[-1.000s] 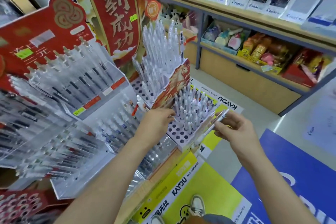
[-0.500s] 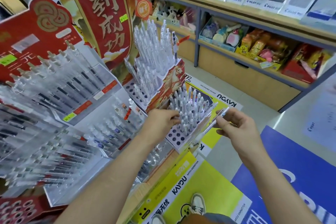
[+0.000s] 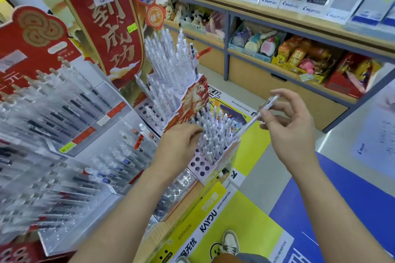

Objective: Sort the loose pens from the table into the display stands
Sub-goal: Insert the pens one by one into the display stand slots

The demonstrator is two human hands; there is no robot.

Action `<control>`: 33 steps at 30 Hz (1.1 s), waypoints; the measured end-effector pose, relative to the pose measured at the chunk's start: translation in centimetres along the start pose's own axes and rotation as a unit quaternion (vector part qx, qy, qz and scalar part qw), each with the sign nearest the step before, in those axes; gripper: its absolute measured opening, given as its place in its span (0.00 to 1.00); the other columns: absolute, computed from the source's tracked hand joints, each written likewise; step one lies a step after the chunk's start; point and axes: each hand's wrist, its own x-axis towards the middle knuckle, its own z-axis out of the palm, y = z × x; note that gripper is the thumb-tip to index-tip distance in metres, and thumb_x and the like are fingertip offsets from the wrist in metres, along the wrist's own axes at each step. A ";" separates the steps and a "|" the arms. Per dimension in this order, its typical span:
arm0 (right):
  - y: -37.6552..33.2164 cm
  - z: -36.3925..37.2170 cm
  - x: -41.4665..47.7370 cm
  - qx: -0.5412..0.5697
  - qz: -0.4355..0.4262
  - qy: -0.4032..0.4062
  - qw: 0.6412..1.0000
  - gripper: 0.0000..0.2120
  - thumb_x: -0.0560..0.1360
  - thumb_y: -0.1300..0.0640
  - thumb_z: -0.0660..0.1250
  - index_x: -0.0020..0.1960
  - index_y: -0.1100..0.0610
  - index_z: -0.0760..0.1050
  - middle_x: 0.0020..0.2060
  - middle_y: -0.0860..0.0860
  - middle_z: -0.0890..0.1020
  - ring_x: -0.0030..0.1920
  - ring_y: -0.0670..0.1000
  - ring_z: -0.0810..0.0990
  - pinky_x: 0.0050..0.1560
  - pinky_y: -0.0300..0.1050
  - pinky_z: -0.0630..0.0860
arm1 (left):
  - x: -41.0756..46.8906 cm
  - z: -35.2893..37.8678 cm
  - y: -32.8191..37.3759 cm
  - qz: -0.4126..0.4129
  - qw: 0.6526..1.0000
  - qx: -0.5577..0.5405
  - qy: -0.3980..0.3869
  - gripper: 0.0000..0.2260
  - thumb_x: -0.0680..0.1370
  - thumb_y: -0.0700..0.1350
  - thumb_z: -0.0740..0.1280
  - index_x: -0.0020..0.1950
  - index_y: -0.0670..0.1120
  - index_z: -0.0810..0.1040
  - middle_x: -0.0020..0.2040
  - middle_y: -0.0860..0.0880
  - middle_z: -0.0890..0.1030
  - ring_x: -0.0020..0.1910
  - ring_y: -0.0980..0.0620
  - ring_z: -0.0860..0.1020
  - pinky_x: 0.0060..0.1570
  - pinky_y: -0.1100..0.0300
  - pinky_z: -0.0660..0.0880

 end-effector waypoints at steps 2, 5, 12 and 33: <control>0.7 0.8 0.4 -0.024 -0.015 -0.026 0.999 0.14 0.78 0.65 0.67 0.58 0.48 0.73 0.45 0.51 0.83 0.43 0.52 0.84 0.45 0.51 0.82 | 0.2 0.5 0.7 0.044 0.999 -0.001 0.001 0.09 0.77 0.42 0.69 0.56 0.46 0.82 0.54 0.50 0.83 0.53 0.47 0.78 0.53 0.50 0.76; 2.4 1.9 0.4 -0.082 -0.031 -0.064 0.994 0.15 0.78 0.63 0.66 0.56 0.43 0.73 0.44 0.48 0.83 0.43 0.50 0.83 0.46 0.52 0.80 | 0.1 2.6 1.0 0.088 0.993 0.053 -0.054 0.14 0.77 0.48 0.66 0.62 0.51 0.79 0.63 0.52 0.79 0.57 0.43 0.74 0.51 0.47 0.76; 5.5 2.6 0.1 -0.206 -0.047 -0.133 0.968 0.12 0.78 0.62 0.66 0.59 0.51 0.76 0.45 0.51 0.84 0.40 0.39 0.77 0.44 0.28 0.69 | -0.3 3.9 0.2 0.072 0.990 0.073 -0.092 0.17 0.79 0.50 0.58 0.66 0.54 0.75 0.67 0.56 0.75 0.62 0.46 0.70 0.53 0.44 0.74; 6.7 3.4 -0.7 -0.266 0.010 -0.160 0.951 0.10 0.72 0.62 0.74 0.50 0.54 0.76 0.40 0.47 0.81 0.41 0.49 0.78 0.45 0.45 0.73 | 2.2 3.6 3.7 -0.037 0.993 -0.094 -0.058 0.10 0.78 0.47 0.68 0.58 0.50 0.82 0.50 0.51 0.84 0.50 0.50 0.71 0.48 0.59 0.67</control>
